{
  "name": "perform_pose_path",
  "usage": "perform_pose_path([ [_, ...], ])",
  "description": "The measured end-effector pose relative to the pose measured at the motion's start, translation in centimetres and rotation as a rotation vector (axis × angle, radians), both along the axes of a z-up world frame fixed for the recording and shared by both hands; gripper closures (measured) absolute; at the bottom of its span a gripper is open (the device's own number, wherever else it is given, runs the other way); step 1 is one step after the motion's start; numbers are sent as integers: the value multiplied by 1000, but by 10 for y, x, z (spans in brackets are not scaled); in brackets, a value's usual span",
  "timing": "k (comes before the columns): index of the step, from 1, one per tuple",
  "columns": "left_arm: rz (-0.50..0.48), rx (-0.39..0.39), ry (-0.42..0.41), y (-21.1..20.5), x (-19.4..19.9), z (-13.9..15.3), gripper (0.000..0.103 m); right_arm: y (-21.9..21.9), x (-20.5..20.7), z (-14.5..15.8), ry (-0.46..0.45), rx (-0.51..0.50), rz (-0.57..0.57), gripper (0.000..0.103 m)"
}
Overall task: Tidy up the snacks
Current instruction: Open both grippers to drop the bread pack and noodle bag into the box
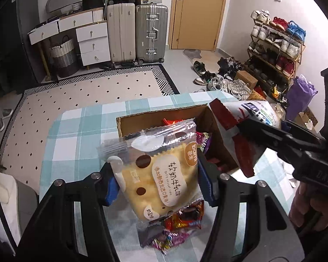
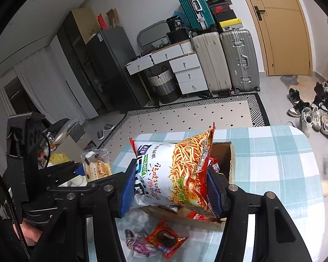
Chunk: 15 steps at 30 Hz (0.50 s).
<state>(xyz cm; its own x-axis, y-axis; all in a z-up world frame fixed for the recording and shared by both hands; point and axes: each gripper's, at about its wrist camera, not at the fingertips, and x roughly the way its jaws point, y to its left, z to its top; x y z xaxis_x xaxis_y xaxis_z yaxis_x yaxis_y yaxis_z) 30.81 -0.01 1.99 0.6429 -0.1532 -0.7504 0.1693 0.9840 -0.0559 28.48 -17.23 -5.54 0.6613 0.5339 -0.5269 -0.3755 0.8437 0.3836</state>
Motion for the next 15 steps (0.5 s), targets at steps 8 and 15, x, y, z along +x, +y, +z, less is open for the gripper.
perform_pose_path([
  [8, -25, -4, 37, -4, 38, -29, 47, -6, 30, -27, 39, 4, -10, 45],
  [15, -21, -14, 55, -4, 64, -51, 46, -3, 47, -48, 58, -16, -1, 44],
])
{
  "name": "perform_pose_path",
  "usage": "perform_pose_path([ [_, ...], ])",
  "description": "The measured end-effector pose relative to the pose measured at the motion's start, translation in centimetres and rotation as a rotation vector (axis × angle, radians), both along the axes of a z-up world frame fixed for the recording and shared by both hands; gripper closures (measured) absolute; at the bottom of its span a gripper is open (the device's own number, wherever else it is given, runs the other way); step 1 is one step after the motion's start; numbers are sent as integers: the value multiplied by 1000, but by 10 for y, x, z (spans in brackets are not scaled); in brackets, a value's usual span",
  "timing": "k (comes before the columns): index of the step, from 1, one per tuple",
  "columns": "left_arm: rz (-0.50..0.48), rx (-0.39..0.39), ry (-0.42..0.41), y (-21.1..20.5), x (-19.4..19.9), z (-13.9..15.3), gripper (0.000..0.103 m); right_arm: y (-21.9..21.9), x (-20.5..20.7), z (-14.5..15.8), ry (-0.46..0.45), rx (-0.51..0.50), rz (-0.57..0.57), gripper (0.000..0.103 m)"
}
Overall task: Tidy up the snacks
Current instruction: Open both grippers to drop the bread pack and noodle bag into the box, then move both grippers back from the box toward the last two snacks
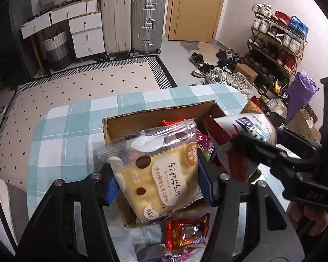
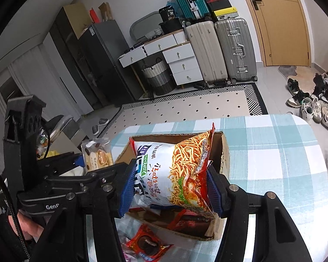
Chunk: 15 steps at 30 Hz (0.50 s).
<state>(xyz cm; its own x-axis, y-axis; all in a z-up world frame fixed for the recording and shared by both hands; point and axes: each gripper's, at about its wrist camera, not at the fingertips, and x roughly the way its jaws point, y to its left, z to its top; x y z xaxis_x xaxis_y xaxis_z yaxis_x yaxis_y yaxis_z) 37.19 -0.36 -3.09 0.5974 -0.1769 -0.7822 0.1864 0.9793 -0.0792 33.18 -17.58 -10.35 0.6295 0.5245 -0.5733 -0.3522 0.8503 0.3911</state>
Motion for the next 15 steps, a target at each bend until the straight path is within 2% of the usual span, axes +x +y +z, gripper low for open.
perform_pose_path([
  [7, -13, -11, -9, 3, 20, -10, 46, 5, 13, -11, -14, -52, 2, 41],
  [8, -3, -8, -11, 4, 24, -10, 39, 6, 14, -12, -21, -59, 1, 41],
  [9, 4, -4, -9, 5, 26, -11, 27, 6, 14, -11, -26, -59, 0, 37],
  [10, 4, -6, -5, 6, 28, -12, 23, 5, 14, -11, -32, -56, -1, 32],
  [15, 4, 5, 6, 9, 28, -18, 22, -5, 9, -9, -55, -39, -21, 30],
])
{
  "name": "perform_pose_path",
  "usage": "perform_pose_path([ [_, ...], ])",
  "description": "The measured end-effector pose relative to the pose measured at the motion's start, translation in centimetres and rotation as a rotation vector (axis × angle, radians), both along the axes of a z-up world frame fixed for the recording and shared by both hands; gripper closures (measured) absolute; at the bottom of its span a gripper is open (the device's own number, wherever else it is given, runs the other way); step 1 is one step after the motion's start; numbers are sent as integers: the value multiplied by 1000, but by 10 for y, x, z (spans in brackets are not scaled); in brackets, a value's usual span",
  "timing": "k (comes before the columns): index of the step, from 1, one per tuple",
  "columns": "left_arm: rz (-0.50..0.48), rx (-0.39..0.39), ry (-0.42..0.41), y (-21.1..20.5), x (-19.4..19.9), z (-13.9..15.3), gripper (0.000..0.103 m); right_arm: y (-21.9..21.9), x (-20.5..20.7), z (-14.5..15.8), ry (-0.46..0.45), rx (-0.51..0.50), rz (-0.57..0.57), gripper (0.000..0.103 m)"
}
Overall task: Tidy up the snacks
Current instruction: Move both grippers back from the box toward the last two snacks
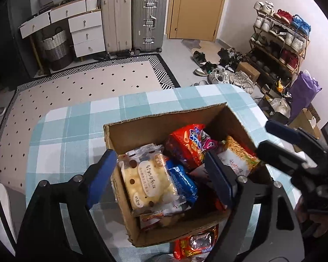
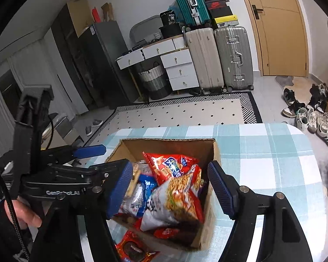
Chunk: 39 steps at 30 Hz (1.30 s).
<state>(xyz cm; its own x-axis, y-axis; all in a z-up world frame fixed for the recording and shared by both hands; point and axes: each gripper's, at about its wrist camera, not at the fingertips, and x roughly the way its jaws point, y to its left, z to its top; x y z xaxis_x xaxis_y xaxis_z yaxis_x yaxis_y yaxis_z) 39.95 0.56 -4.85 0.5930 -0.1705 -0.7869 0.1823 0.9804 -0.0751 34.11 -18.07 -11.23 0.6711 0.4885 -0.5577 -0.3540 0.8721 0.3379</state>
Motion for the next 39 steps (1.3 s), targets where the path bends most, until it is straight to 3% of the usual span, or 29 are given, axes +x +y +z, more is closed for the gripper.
perform_pose_path([
  [6, 34, -11, -2, 11, -9, 4, 22, -8, -8, 7, -5, 8, -13, 30],
  [16, 116, 1, -65, 39, -64, 25, 22, -2, -40, 29, -44, 23, -3, 28],
  [26, 124, 28, -102, 43, -120, 49, 22, 11, -81, 51, -93, -6, 21, 24],
  [28, 120, 31, -111, 41, -129, 55, 22, 12, -86, 55, -104, -14, 17, 17],
  [39, 118, 49, -132, 33, -177, 65, 20, 10, -131, 66, -159, -39, 9, 14],
])
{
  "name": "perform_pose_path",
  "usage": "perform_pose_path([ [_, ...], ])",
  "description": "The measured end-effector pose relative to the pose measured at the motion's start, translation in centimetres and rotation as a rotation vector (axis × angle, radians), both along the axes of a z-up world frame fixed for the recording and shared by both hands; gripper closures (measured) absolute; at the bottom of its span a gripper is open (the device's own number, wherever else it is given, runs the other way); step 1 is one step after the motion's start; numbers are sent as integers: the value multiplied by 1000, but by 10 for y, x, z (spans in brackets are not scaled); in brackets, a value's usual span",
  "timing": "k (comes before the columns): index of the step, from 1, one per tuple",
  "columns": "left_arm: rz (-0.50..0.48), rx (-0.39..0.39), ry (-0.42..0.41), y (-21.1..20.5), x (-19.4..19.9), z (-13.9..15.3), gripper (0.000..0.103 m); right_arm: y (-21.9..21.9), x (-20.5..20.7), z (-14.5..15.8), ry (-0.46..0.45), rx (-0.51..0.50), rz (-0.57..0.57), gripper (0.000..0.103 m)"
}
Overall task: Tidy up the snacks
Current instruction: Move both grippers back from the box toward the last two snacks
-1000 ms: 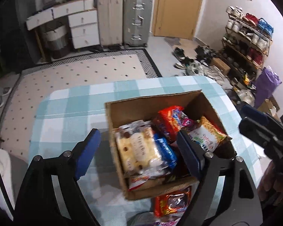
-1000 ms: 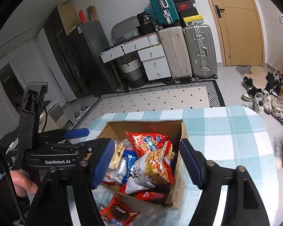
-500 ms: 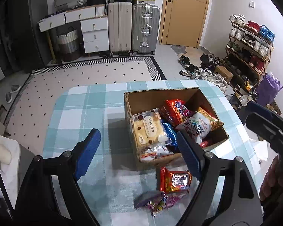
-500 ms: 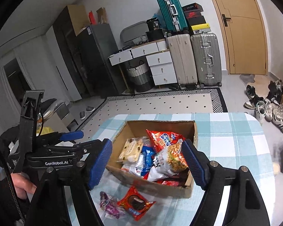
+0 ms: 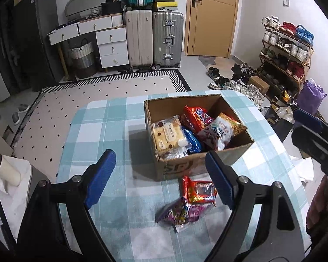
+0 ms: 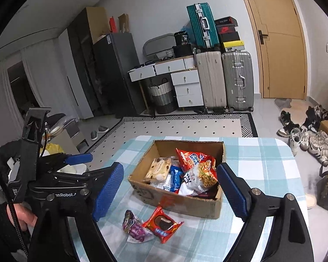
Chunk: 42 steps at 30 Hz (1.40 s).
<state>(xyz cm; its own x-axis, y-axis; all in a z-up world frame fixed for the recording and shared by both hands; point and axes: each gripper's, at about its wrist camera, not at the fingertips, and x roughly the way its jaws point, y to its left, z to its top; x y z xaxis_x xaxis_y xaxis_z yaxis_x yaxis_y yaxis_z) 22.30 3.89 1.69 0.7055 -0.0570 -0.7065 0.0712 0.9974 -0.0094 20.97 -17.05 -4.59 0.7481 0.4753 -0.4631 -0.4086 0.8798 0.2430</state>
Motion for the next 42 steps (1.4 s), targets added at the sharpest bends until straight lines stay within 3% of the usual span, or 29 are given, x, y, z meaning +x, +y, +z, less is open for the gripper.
perform_pose_path([
  [10, 31, 3, 8, -2, -39, -20, 18, 10, -46, -9, -42, -35, 28, 8],
  [13, 37, -29, 19, -2, -51, -29, 14, 11, -58, -17, -26, -29, 44, 8],
  [18, 38, -19, 11, -5, -68, -40, 1, 11, -74, -26, -20, -9, 36, 7],
  [27, 74, -22, -2, -1, -83, -58, 1, 10, -94, -41, -14, -1, 5, 5],
  [32, 59, 14, 0, -5, -84, -75, 1, 12, -98, -57, 6, -6, 12, 5],
  [42, 11, -105, 79, 10, -65, -112, 1, 12, -93, -93, 78, 11, -7, 5],
])
